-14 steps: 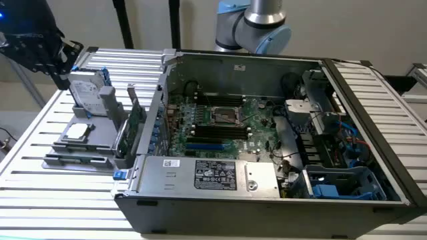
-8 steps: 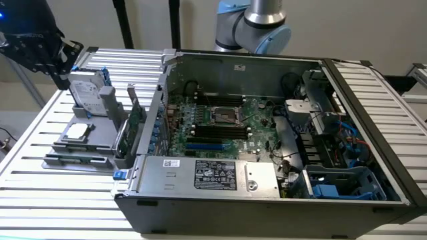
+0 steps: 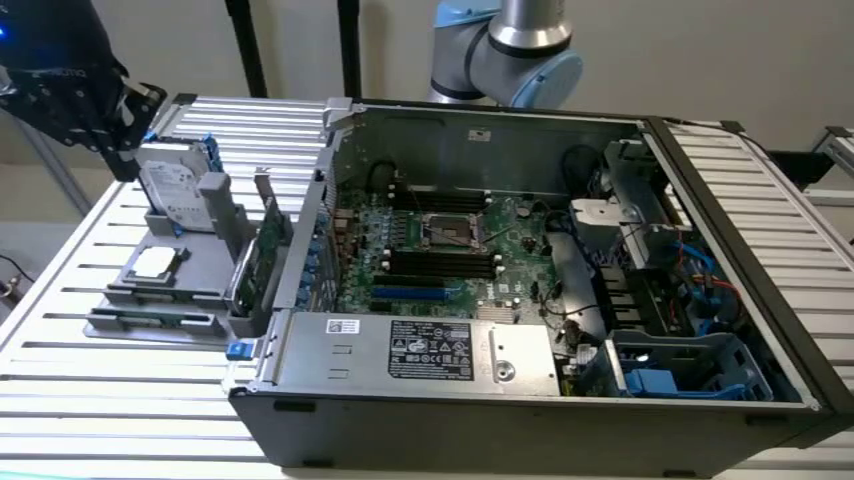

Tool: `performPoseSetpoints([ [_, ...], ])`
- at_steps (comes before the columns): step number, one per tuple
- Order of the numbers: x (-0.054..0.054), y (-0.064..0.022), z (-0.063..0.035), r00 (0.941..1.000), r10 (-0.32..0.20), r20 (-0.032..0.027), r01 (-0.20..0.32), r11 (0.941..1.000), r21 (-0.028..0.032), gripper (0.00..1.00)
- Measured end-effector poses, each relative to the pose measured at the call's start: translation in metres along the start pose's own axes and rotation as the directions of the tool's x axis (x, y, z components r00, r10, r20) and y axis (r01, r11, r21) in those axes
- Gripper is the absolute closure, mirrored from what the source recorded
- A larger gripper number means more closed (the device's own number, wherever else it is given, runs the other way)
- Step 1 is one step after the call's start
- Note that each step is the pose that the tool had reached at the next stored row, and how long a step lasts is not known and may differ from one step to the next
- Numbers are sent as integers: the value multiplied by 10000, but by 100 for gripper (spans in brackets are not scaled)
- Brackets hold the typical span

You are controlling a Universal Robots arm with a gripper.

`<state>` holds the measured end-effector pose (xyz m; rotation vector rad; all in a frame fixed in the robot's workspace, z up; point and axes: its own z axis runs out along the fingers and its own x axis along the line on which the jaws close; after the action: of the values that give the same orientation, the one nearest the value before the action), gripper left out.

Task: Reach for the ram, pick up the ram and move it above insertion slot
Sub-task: 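Reach for the ram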

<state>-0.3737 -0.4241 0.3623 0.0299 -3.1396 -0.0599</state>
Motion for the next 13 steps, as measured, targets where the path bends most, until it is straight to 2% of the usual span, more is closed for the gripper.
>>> performPoseSetpoints([
  [8,-20,-355,100,10000,-1,0,1,10000,-2,90],
  [13,-25,-506,186,10000,0,0,0,10000,-1,90],
])
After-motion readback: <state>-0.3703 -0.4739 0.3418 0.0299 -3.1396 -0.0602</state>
